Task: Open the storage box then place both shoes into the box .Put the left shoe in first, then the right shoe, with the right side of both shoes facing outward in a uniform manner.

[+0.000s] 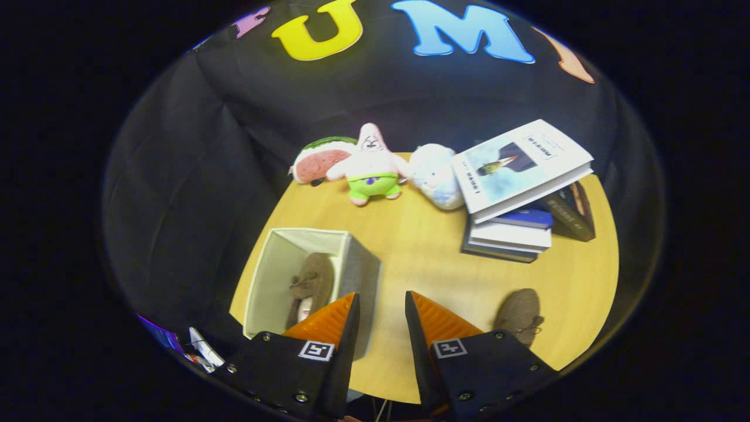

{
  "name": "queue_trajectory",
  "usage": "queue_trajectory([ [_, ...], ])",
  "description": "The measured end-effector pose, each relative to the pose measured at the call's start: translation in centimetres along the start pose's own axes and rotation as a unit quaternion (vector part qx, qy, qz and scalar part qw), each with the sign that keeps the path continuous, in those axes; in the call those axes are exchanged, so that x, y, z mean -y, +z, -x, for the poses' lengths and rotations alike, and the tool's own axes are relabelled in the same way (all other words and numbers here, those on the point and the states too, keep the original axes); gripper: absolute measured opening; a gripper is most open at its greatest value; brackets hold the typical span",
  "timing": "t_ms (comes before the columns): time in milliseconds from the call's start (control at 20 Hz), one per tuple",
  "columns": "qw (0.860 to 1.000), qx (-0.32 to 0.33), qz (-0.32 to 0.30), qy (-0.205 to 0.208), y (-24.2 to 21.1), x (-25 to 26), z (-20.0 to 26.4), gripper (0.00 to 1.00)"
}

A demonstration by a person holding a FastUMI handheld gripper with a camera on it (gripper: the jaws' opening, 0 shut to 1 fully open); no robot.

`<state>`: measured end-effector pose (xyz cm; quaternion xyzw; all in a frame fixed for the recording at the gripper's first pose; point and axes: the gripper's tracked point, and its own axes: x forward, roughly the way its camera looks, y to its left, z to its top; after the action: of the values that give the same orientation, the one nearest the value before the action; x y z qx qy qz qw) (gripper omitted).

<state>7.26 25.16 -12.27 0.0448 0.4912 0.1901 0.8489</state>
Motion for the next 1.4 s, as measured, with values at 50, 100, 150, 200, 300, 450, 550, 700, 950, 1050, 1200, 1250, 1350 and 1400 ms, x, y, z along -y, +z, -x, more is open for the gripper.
queue_trajectory([
  [50, 1.0, 0.0, -0.009, -0.012, -0.5, 2.1, 0.3, 0.47],
  [100, 1.0, -0.004, -0.021, -0.021, -1.2, 4.0, 0.5, 0.47],
  [150, 0.999, -0.007, -0.033, -0.028, -1.9, 5.7, 0.7, 0.47],
  [200, 0.998, -0.011, -0.045, -0.037, -2.6, 7.4, 0.8, 0.47],
  [300, 0.996, -0.021, -0.067, -0.054, -4.1, 10.5, 0.9, 0.47],
  [450, 0.993, -0.028, -0.091, -0.07, -5.8, 13.9, 1.2, 0.47],
  [550, 0.991, -0.033, -0.101, -0.079, -7.0, 15.7, 1.3, 0.47],
  [700, 0.988, -0.042, -0.119, -0.086, -8.5, 17.5, 1.1, 0.47],
  [950, 0.983, -0.071, -0.144, -0.085, -11.6, 19.3, -0.1, 0.47],
  [1050, 0.982, -0.085, -0.143, -0.089, -12.7, 19.9, -0.6, 0.47],
  [1200, 0.978, -0.113, -0.148, -0.09, -14.6, 20.6, -1.5, 0.47],
  [1250, 0.977, -0.122, -0.151, -0.09, -15.3, 20.9, -1.9, 0.47],
  [1350, 0.974, -0.143, -0.155, -0.088, -16.5, 21.2, -2.6, 0.47],
  [1400, 0.973, -0.15, -0.154, -0.088, -16.9, 21.4, -3.1, 0.47],
])
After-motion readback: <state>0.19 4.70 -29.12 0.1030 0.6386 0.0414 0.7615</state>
